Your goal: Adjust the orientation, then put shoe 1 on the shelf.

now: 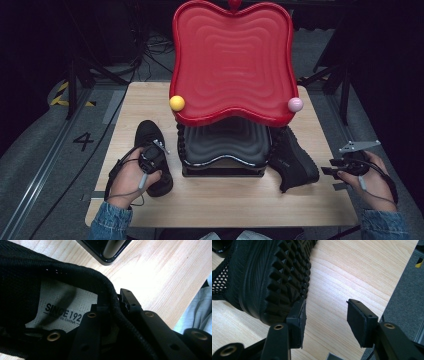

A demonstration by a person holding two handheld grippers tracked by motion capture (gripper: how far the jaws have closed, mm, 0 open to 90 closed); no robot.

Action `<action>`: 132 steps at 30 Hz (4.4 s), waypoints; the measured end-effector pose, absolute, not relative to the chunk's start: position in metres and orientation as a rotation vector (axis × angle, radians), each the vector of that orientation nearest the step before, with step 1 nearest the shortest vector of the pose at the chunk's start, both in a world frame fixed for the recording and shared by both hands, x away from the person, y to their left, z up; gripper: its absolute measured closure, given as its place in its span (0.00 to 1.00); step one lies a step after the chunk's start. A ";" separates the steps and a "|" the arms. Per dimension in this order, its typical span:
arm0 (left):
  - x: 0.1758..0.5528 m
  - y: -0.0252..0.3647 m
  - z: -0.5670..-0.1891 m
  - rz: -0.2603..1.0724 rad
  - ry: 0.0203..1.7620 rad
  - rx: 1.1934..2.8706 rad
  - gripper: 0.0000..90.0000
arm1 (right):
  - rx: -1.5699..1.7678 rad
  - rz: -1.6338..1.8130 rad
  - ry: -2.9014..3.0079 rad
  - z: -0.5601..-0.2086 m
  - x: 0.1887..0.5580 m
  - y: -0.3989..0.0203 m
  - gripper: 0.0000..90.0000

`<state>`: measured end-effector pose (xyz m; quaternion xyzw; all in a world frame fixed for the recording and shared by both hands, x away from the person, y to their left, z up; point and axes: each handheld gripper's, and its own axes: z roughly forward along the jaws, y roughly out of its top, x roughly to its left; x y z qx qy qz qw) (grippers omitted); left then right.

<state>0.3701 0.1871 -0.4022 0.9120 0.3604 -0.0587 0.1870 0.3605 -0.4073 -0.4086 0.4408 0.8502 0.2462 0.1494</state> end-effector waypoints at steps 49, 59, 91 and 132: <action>0.356 0.185 -0.281 -0.148 0.814 2.678 0.96 | 1.302 0.723 2.437 -0.413 0.361 -0.406 0.57; 0.348 0.186 -0.247 -0.124 0.844 2.672 0.97 | 1.304 0.723 2.440 -0.412 0.360 -0.406 0.58; 0.319 0.171 -0.133 0.166 0.719 2.731 0.96 | 1.311 0.746 2.431 -0.408 0.358 -0.407 0.58; 0.309 0.137 -0.047 0.506 0.504 2.721 0.95 | 1.273 0.767 2.437 -0.402 0.357 -0.405 0.58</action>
